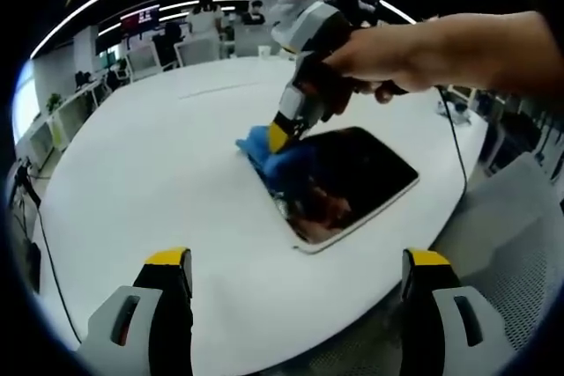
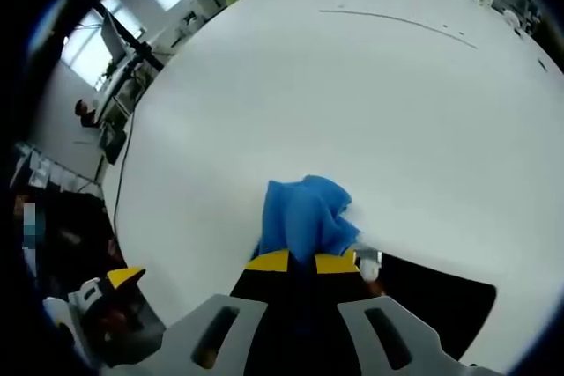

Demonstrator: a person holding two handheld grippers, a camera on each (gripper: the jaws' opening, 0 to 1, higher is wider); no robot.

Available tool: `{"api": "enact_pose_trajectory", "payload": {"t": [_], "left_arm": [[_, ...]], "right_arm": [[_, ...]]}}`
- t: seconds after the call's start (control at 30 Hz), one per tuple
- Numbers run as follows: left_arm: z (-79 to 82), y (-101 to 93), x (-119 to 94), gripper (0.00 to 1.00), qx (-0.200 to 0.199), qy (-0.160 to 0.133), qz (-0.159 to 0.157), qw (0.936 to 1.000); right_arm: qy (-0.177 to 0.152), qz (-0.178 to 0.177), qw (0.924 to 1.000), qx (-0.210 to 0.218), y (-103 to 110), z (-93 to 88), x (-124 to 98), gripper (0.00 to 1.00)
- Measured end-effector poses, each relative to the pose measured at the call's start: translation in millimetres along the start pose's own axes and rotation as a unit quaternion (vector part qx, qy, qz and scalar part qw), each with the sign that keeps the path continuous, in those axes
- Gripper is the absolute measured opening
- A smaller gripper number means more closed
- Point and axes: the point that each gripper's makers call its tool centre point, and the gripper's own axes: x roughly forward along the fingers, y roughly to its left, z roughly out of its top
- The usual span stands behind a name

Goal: Wipe the mirror surface with the cleaning cloth until all visible marks leave the cleaned area.

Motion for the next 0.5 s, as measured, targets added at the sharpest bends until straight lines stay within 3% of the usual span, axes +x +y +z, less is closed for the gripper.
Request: {"api": "enact_pose_trajectory", "payload": {"t": [0.5], "left_arm": [[3.0, 3.7, -2.7, 1.0, -0.005, -0.008, 0.009, 0.9999]], "right_arm": [[0.006, -0.003, 1.0, -0.004, -4.0, -0.9, -0.8, 0.02]]}}
